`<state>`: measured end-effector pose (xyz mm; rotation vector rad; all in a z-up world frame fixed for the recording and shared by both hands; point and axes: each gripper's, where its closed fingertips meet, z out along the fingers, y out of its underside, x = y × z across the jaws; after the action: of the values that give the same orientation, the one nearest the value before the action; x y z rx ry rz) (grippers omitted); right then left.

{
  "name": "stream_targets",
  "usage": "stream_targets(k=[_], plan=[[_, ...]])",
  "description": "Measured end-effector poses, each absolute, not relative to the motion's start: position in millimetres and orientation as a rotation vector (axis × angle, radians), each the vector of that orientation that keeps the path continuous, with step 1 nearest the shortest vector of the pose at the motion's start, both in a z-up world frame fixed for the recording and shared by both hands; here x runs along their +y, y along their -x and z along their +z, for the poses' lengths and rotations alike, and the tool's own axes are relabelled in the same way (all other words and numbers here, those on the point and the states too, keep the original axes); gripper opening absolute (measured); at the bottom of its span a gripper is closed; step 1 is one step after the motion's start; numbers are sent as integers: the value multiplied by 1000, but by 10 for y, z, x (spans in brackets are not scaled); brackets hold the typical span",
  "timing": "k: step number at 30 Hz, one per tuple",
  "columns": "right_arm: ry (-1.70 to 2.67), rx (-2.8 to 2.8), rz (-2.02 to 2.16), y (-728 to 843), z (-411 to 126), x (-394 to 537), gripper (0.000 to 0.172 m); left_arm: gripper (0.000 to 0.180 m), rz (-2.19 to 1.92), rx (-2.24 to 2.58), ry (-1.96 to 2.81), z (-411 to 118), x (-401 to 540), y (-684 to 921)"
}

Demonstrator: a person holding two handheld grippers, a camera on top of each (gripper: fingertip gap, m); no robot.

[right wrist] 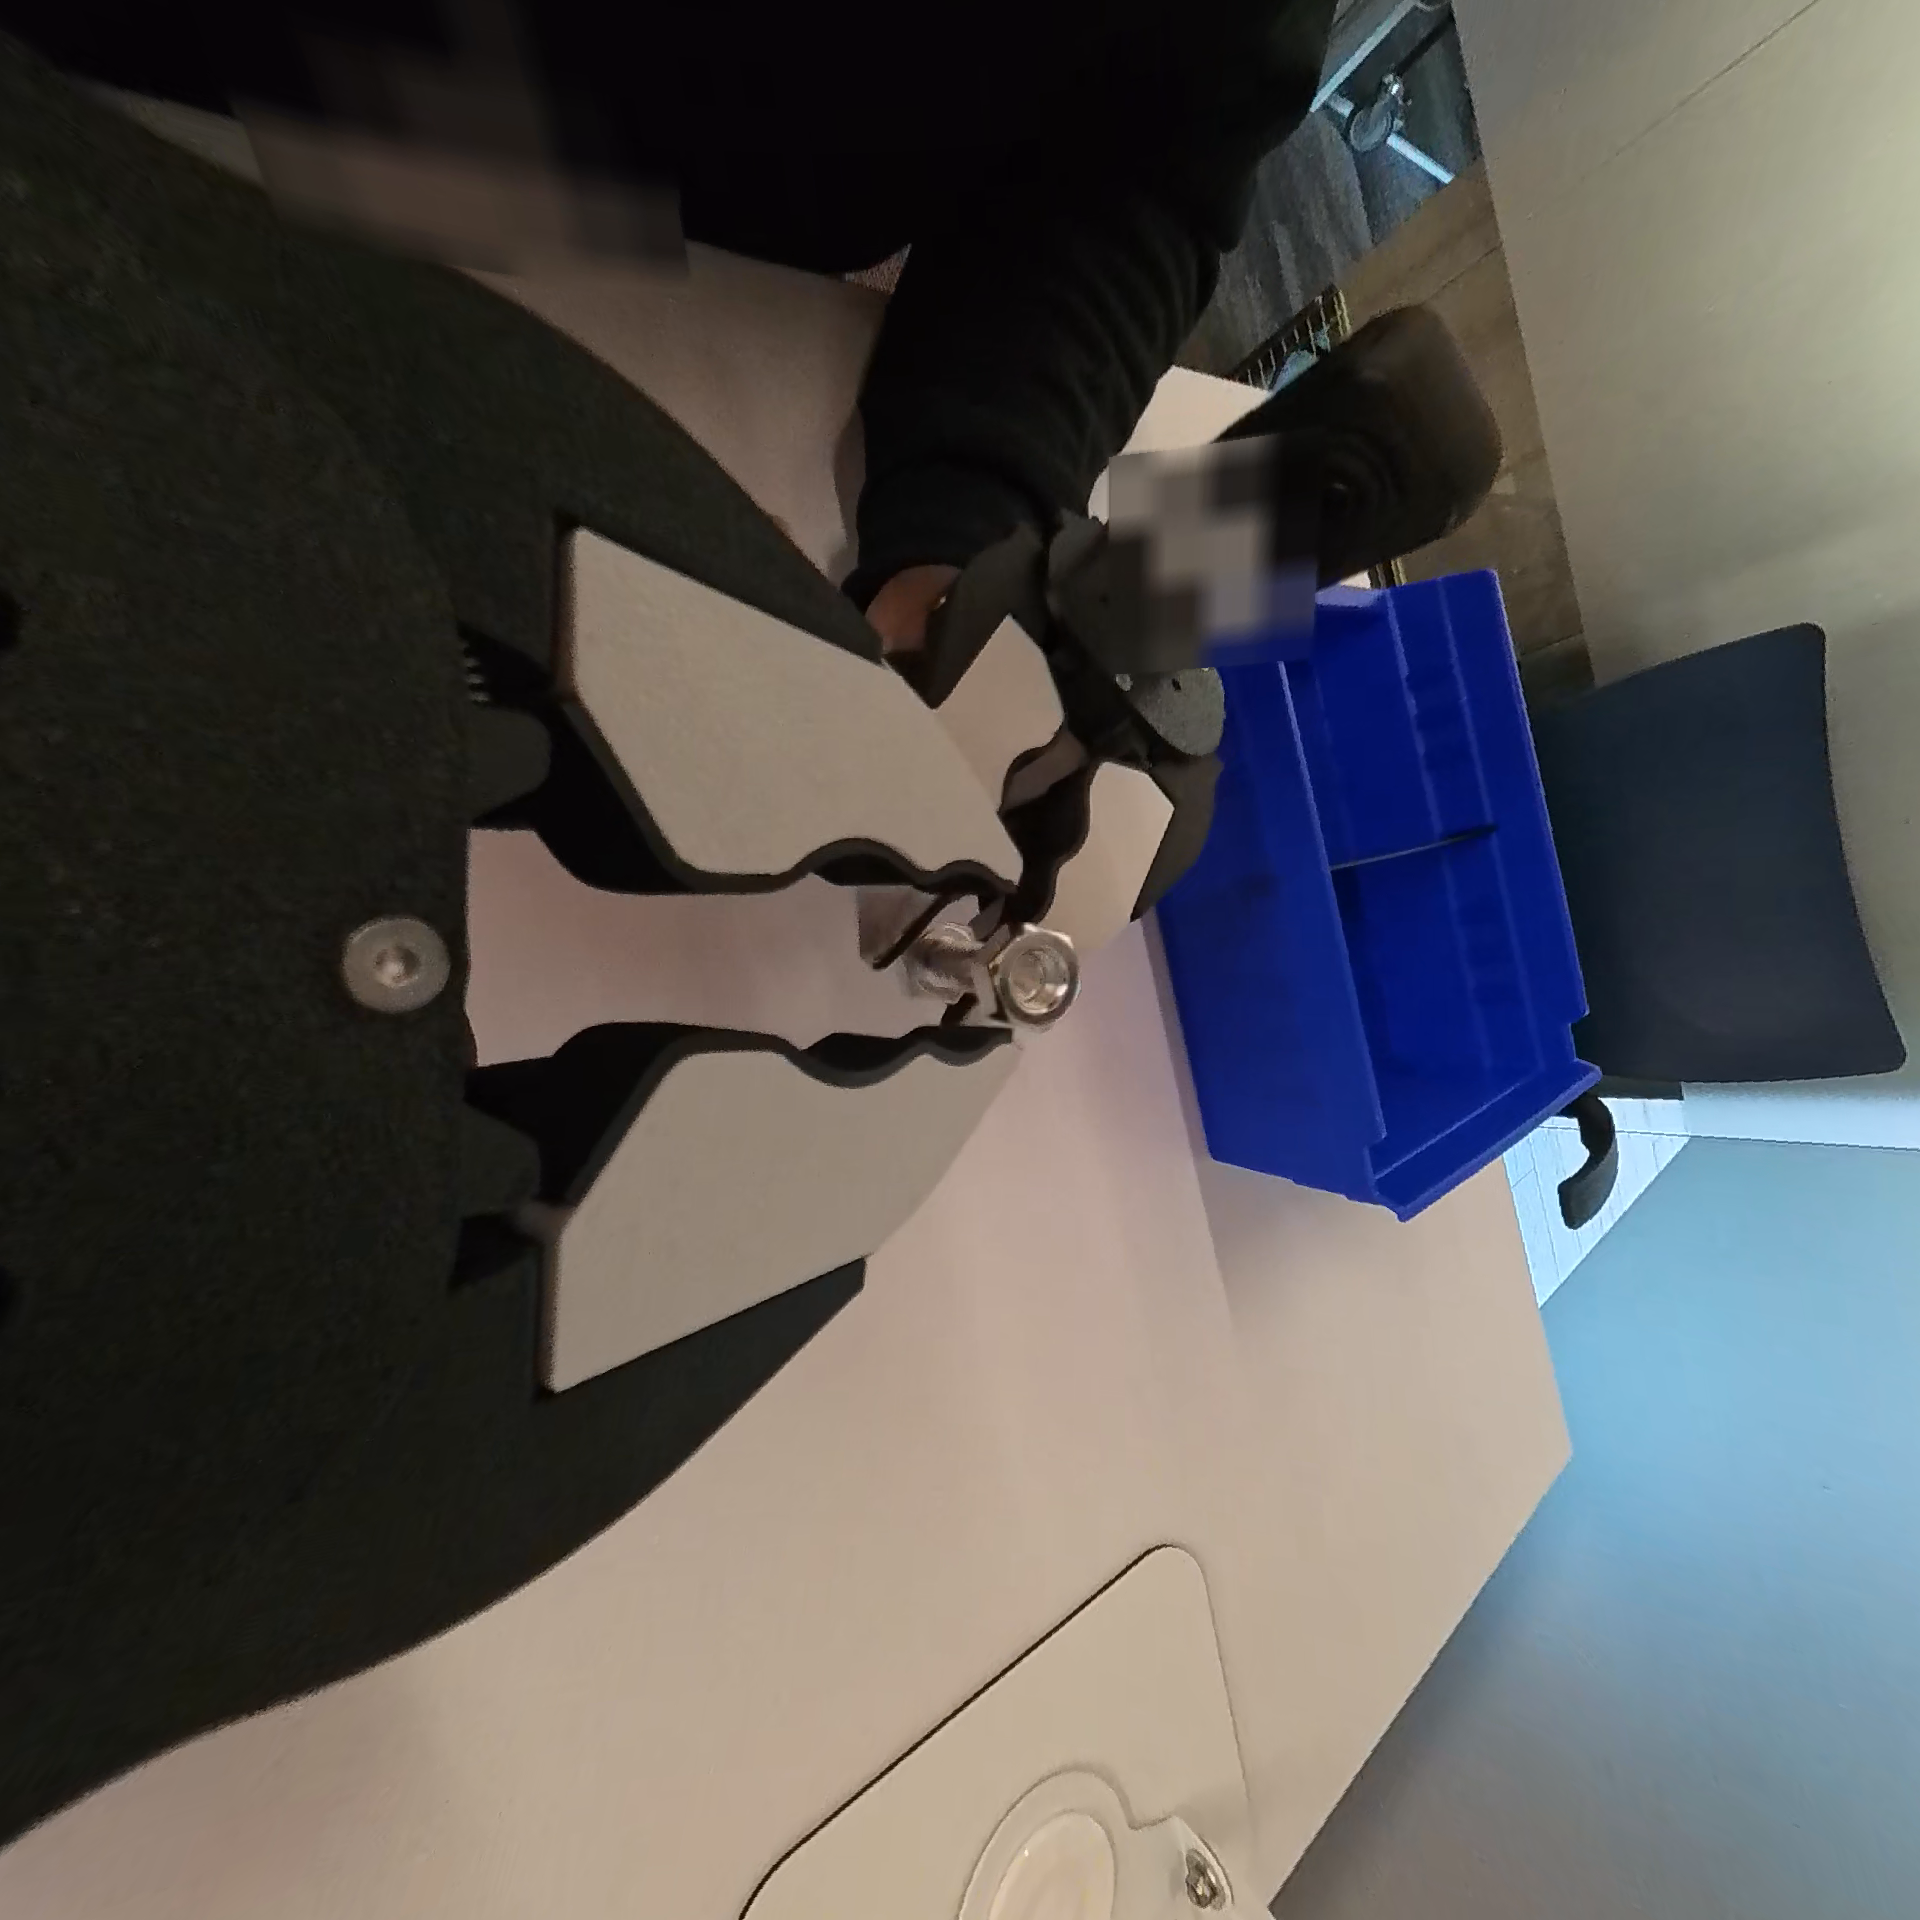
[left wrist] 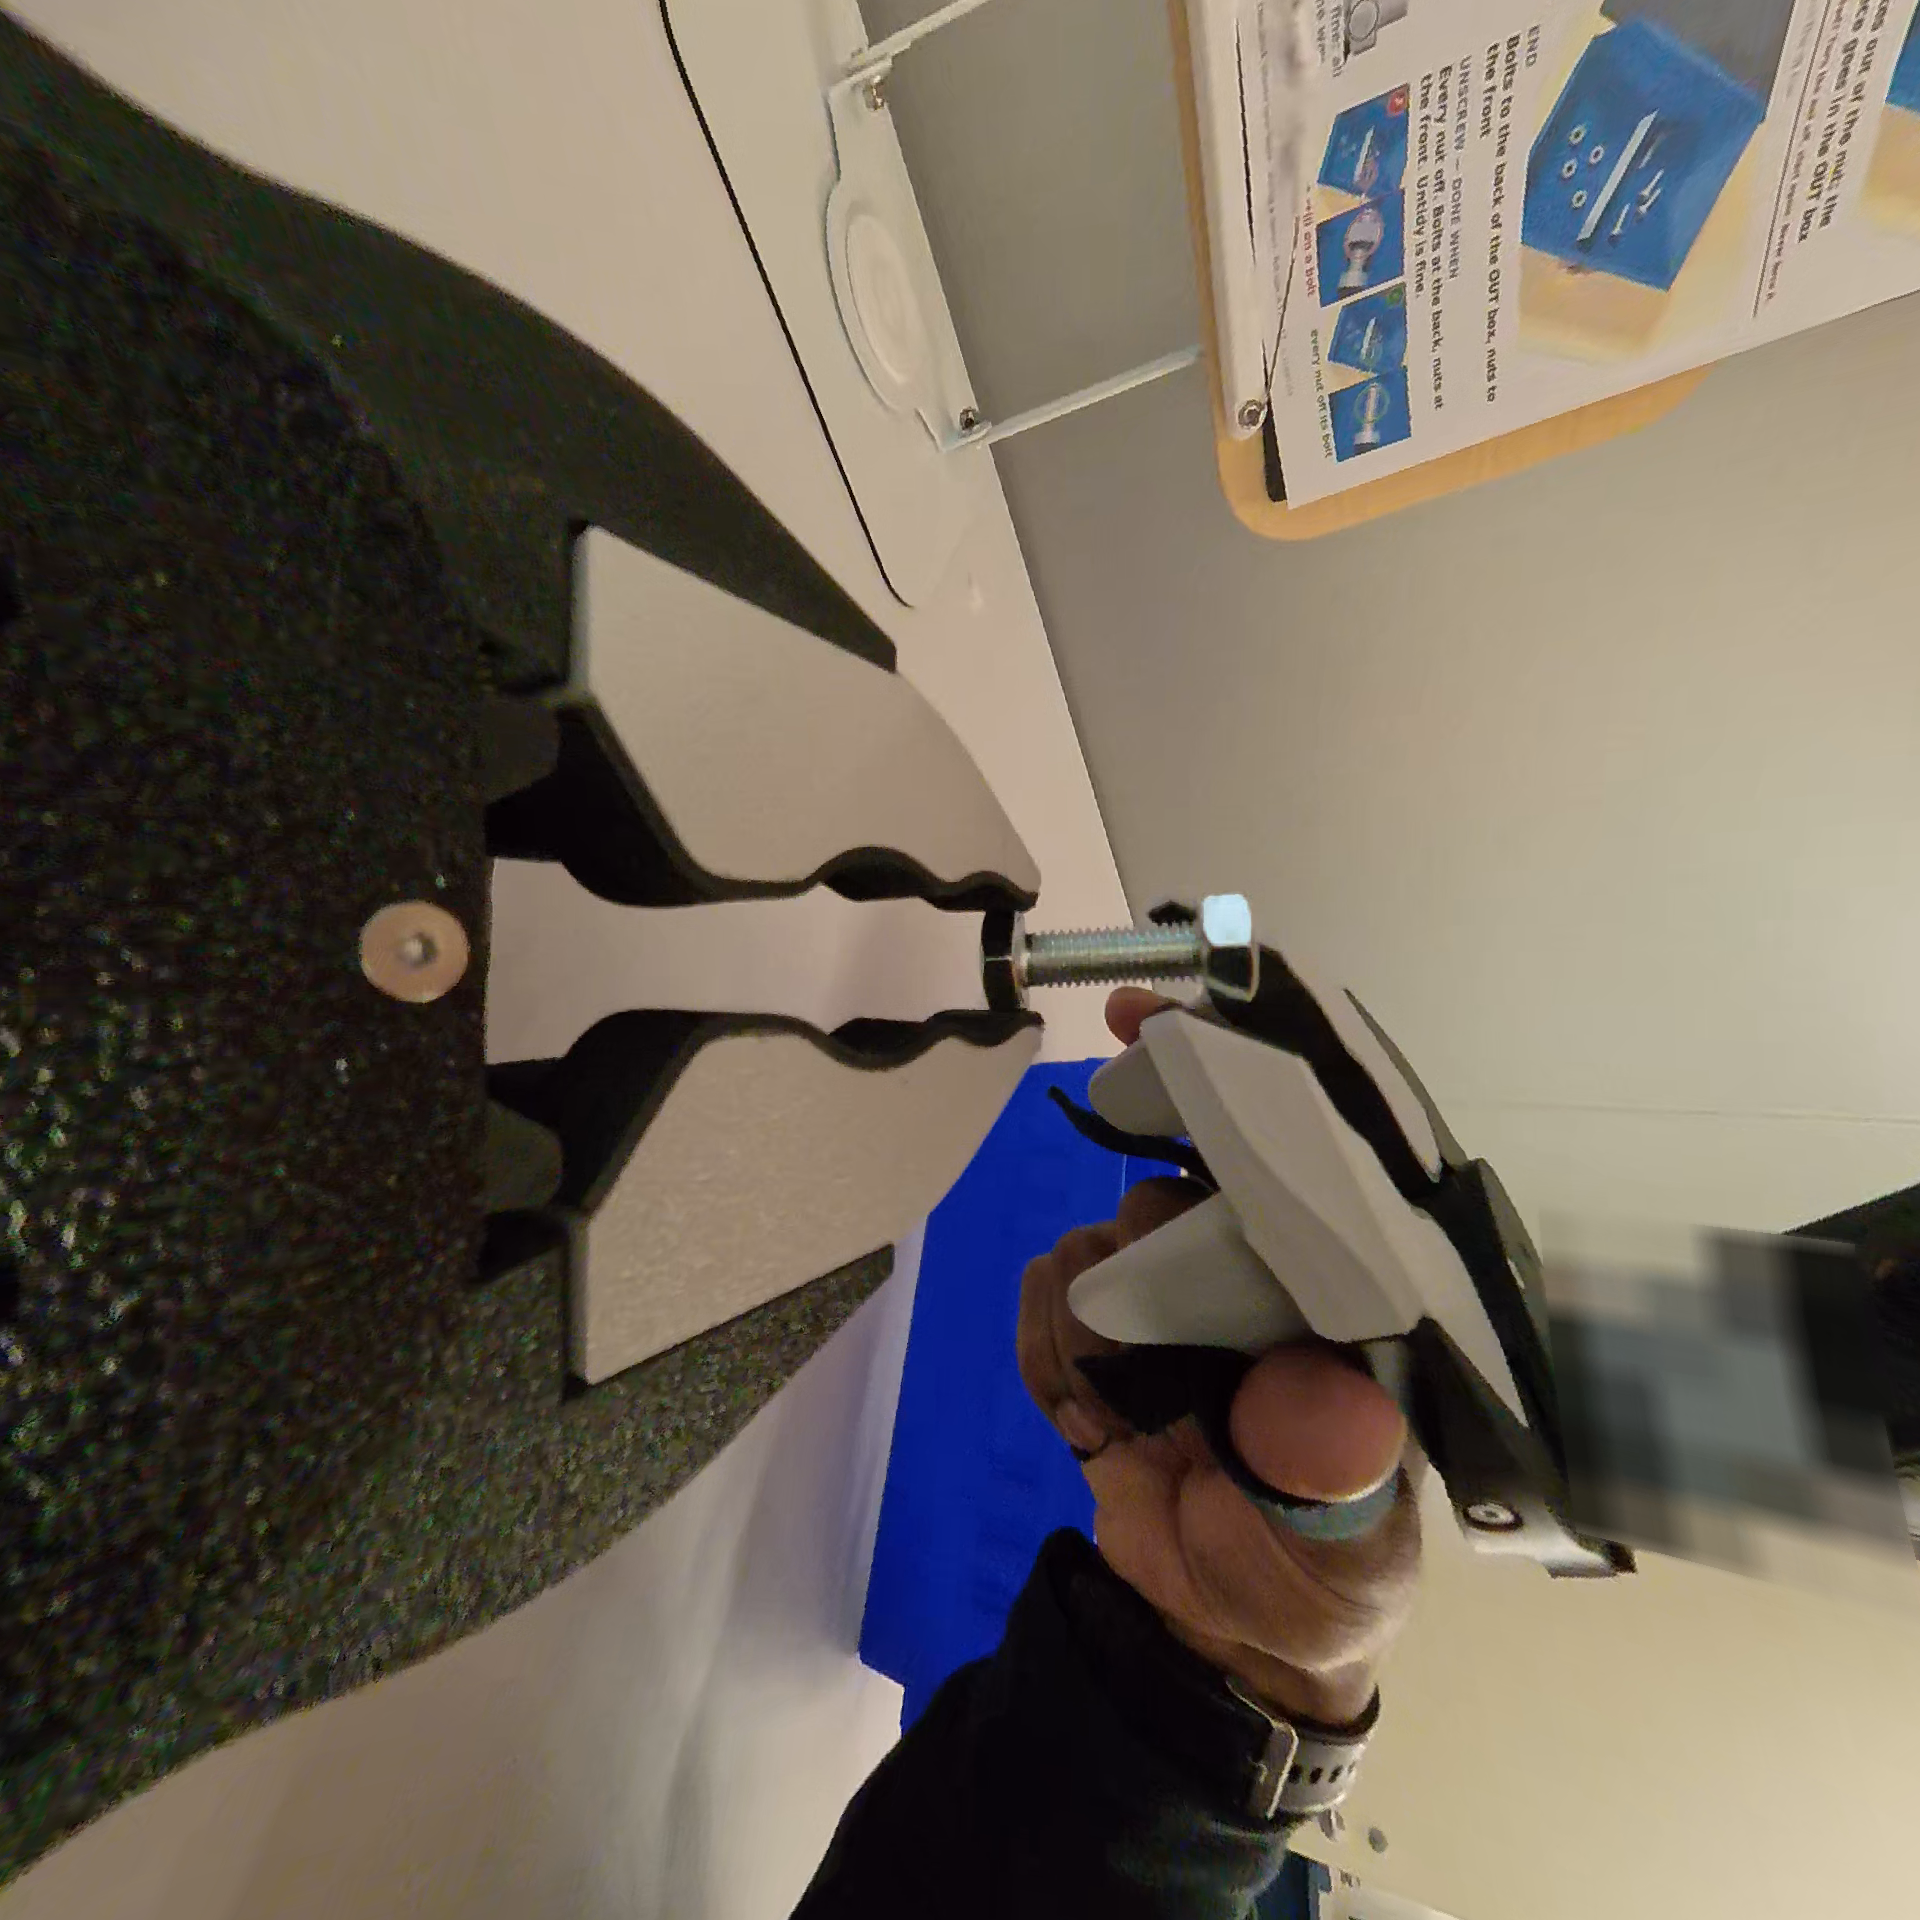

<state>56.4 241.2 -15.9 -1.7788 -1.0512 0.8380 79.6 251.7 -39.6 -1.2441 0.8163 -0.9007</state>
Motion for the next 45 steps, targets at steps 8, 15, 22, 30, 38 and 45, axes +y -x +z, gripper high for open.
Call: stream_targets(k=[8, 15, 22, 30, 38, 45], plan=[[1732, -1116, 843, -601, -161, 2383, 34, 17, -994, 857, 1187, -348, 2421, -809], [1526, -1236, 1016, -630, 51, 2099, 42, 17, -1206, 956, 1088, -293, 2217, -835], [1519, -1253, 949, -588, 39, 2102, 31, 17, -1207, 1022, 1066, -315, 2172, -854], [1642, -1081, 740, -498, 1, 2386, 18, 17, -918, 936, 1150, -320, 2442, -754], [1641, -1070, 620, -448, 27, 2397, 38, 17, -870, 926, 1182, -331, 2499, -691], [1459, -1200, 931, -543, 153, 2117, 47, 17, -1318, 1043, 1094, -283, 2182, -761]])
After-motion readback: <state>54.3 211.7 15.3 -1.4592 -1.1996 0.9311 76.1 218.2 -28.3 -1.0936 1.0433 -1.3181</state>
